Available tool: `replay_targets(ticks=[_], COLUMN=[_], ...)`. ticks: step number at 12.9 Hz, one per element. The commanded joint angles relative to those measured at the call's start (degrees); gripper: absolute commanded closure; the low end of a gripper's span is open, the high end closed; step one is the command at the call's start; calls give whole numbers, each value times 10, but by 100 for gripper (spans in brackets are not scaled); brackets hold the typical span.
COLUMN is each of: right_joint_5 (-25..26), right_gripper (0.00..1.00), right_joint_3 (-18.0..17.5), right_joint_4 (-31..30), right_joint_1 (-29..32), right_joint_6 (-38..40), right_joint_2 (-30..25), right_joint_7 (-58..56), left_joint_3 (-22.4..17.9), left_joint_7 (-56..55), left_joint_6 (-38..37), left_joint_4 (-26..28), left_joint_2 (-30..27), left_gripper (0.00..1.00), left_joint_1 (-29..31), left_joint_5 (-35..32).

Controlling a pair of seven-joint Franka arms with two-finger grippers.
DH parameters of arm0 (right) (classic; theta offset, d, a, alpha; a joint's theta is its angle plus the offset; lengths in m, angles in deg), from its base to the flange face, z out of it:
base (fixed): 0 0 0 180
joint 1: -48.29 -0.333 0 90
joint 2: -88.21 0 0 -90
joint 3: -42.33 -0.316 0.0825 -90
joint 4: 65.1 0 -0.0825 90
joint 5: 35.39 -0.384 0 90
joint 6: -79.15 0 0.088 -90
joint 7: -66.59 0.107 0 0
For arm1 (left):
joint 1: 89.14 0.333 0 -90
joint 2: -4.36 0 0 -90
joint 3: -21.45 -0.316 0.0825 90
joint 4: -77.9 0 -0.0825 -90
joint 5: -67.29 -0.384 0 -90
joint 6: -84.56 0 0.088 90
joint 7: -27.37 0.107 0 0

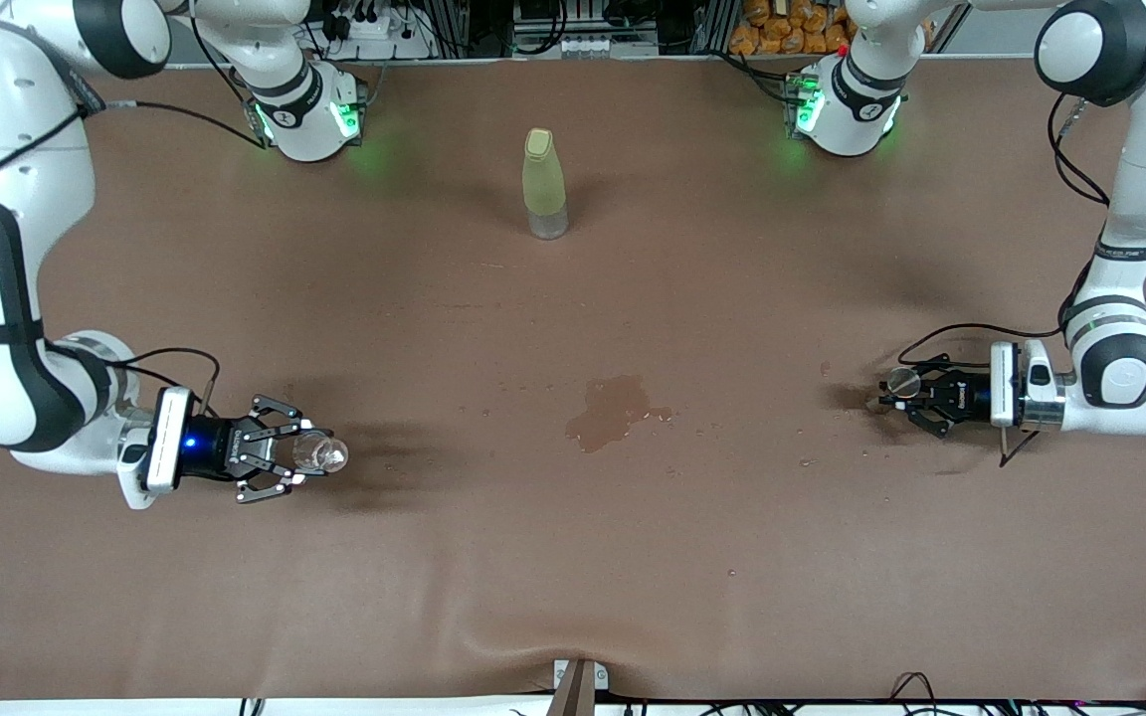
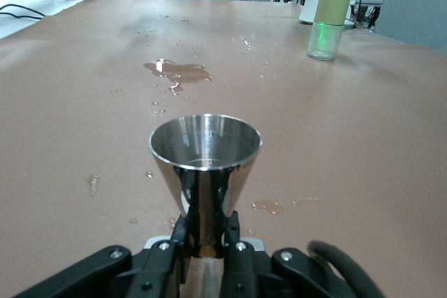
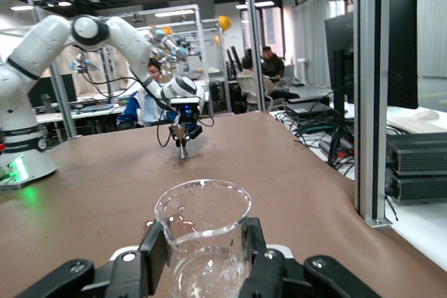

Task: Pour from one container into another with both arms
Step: 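Lift the beaker and jigger, bringing both grippers together mid-table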

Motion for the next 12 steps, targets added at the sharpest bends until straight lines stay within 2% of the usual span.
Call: replay_targets(ticks=[1, 4, 8, 10, 12], right_joint_5=[-28, -46, -109, -115, -156], right_gripper=[85, 86, 86, 86, 86], right_joint_3=[5, 5, 6, 5, 6], right_joint_4=[-163, -242, -333, -347, -347], right_joint_1=[-9, -10, -56, -74, -100], right_joint_6=[-30, -44, -48, -65, -70], right_joint_2=[-129, -183, -239, -249, -249], right_joint_7=[4, 4, -3, -4, -6], left_joint_3=[1, 42, 79, 84, 84], left_joint_7=[9, 32, -25, -30, -31], left_joint_6=[-1, 0, 2, 27, 65], left_joint_4=[-52, -65, -82, -81, -81], left_joint_2=[-19, -22, -14, -14, -13], left_gripper=[100, 100, 100, 100, 100], left_joint_1=[-12, -10, -21, -64, -107], left_joint_5=[-1, 14, 98, 144, 209])
